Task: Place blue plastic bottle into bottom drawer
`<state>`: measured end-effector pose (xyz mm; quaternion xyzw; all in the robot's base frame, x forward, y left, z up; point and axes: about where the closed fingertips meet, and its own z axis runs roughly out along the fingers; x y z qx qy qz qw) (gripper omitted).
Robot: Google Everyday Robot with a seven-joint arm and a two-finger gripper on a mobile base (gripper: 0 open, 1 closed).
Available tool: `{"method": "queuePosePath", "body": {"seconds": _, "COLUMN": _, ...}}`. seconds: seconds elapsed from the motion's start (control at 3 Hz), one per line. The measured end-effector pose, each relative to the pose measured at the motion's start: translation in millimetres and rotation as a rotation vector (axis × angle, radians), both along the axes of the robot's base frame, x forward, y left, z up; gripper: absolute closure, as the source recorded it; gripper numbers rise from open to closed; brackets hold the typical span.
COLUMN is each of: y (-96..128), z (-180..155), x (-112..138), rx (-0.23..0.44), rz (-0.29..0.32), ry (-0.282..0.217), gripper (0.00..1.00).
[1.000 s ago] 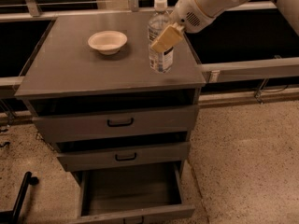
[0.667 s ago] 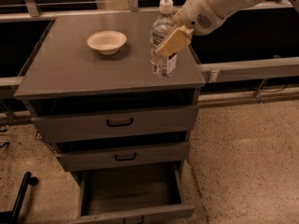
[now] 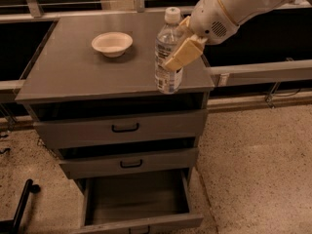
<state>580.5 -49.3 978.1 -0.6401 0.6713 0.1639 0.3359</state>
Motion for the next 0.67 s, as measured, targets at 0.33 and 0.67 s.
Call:
{"method": "queuePosePath", "body": {"seconds": 0.33, "y": 7.5, "z": -22.3, "x": -12.8, "rx": 0.002, "rz": 0.016, "ry": 0.021, "gripper": 1.0}}
{"method": "queuePosePath", "body": {"seconds": 0.67, "y": 18.1, "z": -56.4, "x": -33.9, "rx": 0.012, "rz": 0.032, "ry": 0.029, "gripper": 1.0}}
